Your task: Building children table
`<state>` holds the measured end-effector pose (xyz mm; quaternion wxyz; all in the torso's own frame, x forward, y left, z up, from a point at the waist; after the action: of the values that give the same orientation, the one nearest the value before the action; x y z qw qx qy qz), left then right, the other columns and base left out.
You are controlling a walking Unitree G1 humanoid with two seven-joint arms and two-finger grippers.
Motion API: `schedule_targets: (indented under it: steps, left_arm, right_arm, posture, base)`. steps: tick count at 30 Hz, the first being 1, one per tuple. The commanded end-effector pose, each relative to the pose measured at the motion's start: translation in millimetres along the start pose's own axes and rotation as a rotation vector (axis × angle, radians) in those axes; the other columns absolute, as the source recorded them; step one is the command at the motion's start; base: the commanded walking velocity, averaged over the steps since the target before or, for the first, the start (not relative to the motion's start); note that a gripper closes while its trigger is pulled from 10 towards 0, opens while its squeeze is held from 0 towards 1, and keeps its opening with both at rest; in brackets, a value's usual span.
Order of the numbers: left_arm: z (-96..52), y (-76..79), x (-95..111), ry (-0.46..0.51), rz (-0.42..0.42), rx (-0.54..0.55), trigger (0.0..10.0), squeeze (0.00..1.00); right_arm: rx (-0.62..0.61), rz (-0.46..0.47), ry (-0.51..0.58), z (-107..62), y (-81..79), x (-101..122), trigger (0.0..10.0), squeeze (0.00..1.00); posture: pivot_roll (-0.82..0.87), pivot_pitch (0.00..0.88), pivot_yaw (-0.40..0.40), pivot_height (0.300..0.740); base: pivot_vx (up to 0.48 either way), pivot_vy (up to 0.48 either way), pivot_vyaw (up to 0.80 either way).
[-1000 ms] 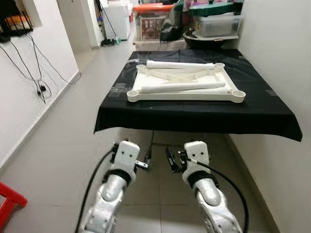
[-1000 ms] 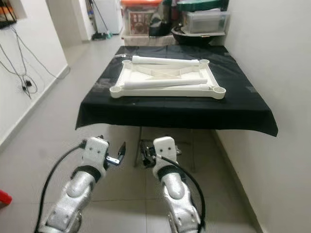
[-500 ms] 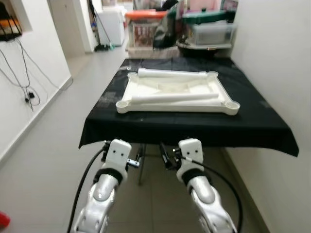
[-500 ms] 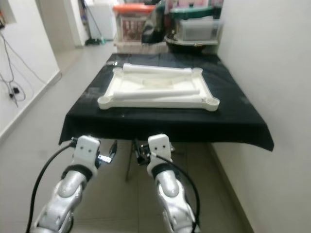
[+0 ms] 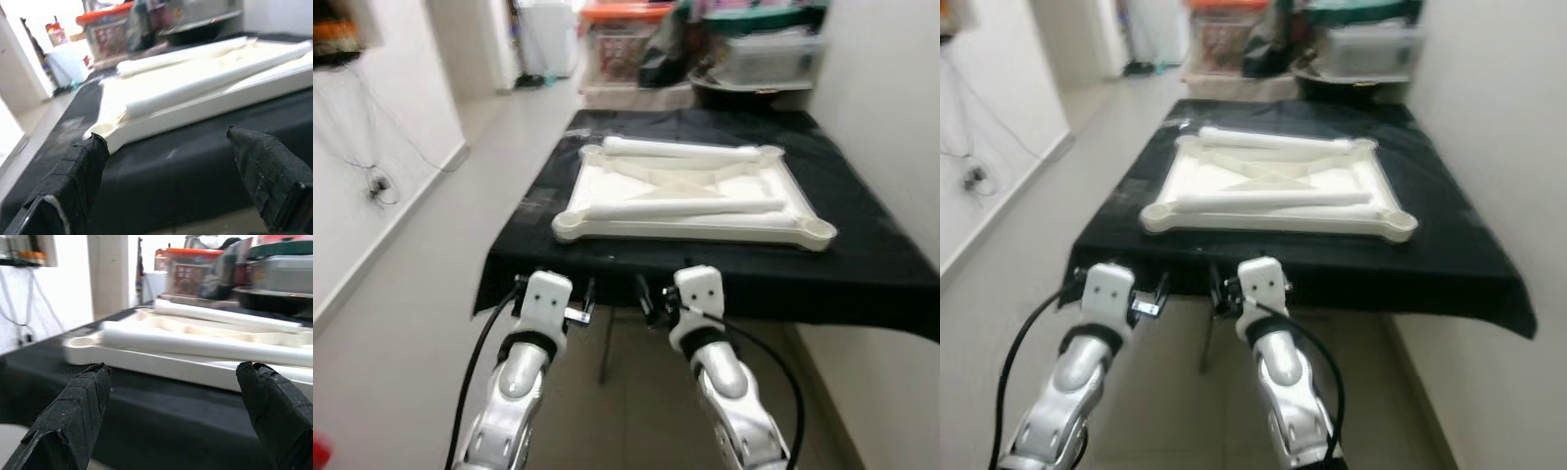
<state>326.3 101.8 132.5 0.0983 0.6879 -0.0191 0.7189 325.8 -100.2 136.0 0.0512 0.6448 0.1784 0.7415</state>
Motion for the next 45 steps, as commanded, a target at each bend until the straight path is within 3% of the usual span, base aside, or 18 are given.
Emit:
schedule_targets:
  steps: [1, 9, 31, 36, 44, 45]
  left_arm:
    - [1.3, -6.1, 5, 0.009, 0.01, 0.021, 10.0, 0.0]
    - [2.9, -13.9, 12, 0.027, 0.008, 0.042, 10.0, 0.0]
    - [-0.9, -10.1, 5, 0.002, 0.015, 0.02, 10.0, 0.0]
    - [0.7, -9.2, 6, -0.004, -0.018, 0.008, 10.0, 0.0]
    - [9.9, -13.2, 20, 0.026, 0.015, -0.024, 10.0, 0.0]
    - [15.2, -11.6, 29, 0.05, 0.075, -0.085, 10.0, 0.0]
  right_arm:
    - [-0.006, 0.016, 0.01, -0.4, 0.3, 2, 10.0, 0.0]
    - [-0.026, 0.029, 0.038, 1.2, 3.1, 11, 10.0, 0.0]
    - [-0.067, 0.03, 0.057, -0.7, 8.9, 15, 10.0, 0.0]
    - [-0.077, 0.035, 0.057, -2.3, 9.6, 16, 10.0, 0.0]
    - [-0.081, 0.037, 0.055, -4.1, 9.3, 16, 10.0, 0.0]
    - [-0.086, 0.037, 0.056, -4.4, 9.7, 16, 10.0, 0.0]
  posture:
    - [-0.01, 0.0, -0.005, 0.74]
    - [-0.01, 0.0, -0.004, 0.74]
    - [0.0, 0.0, 0.003, 0.74]
    - [0.0, 0.0, 0.002, 0.74]
    - [0.0, 0.0, 0.005, 0.74]
    - [0.0, 0.0, 0.008, 0.74]
  base:
    - [0.307, 0.0, 0.0]
    - [0.307, 0.0, 0.0]
    - [0.308, 0.0, 0.0]
    - [0.115, 0.0, 0.0]
    - [0.0, 0.0, 0.0]
    - [0.0, 0.0, 0.0]
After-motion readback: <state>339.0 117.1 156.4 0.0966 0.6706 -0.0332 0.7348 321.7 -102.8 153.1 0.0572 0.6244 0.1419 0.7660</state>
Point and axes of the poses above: a point about 5 cm out from each wrist's last joint towards the gripper, its own z axis pointing out of the wrist towards the gripper, its own x axis along the axis of the wrist's last joint, y = z × x, the point moved 4 cm from there along z, pointing out of the wrist towards the gripper, and after that the axes turned 13 degrees about -z, right-handed, at the moved point
